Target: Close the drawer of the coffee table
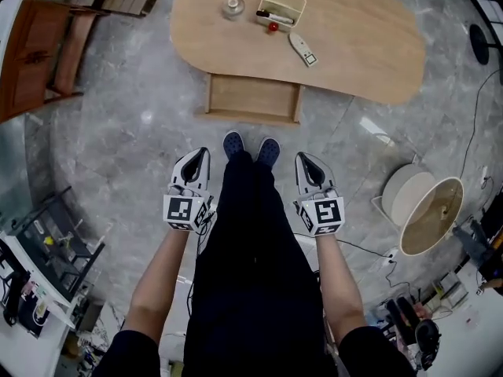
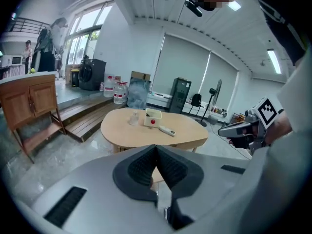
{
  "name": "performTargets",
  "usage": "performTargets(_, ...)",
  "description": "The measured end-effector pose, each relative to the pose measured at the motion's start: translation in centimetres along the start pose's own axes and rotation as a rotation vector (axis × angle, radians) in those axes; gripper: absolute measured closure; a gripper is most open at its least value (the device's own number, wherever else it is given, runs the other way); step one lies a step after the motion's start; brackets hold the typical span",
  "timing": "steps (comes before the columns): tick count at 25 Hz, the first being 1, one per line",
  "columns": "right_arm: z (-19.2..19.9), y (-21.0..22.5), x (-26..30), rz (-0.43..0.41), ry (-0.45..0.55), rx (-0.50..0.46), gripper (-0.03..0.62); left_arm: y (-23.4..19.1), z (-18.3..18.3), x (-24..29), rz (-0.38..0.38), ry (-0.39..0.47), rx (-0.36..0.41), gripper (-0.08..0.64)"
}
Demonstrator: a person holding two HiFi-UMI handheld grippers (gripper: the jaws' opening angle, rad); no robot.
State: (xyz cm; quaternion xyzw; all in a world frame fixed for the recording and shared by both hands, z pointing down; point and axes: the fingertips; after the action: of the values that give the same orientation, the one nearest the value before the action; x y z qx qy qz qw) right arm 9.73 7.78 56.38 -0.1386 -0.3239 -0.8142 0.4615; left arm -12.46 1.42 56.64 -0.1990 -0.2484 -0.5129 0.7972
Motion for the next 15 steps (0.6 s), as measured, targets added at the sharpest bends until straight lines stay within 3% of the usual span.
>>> performTargets(4,3.6,2.0,2.7,0.002,-0.008,0.011,0.566,-1.1,4.2,2.7,-0.034,-0.054,0.003,0.535)
performTargets(9,7.1,2.3,4.9,-0.014,-0.036,0.025,0.566,-0.6,8.1,3.6,0.019,-0.109,0.041,0.535)
performTargets(15,12.9,5.1,7.1,0.015,-0.074,0.066,0.566,-1.4,12.8,6.9,0.009,-0.144,0.073,0.535)
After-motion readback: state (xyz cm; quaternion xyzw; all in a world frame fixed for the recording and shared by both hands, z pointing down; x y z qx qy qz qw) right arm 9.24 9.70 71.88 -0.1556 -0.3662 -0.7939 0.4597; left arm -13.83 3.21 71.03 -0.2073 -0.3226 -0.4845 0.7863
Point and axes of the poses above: the fingertips, and each gripper's own axes: x forward along the fingers, y to its right, z out of its underside, and after that the axes turned 15 degrees about -z, right-handed
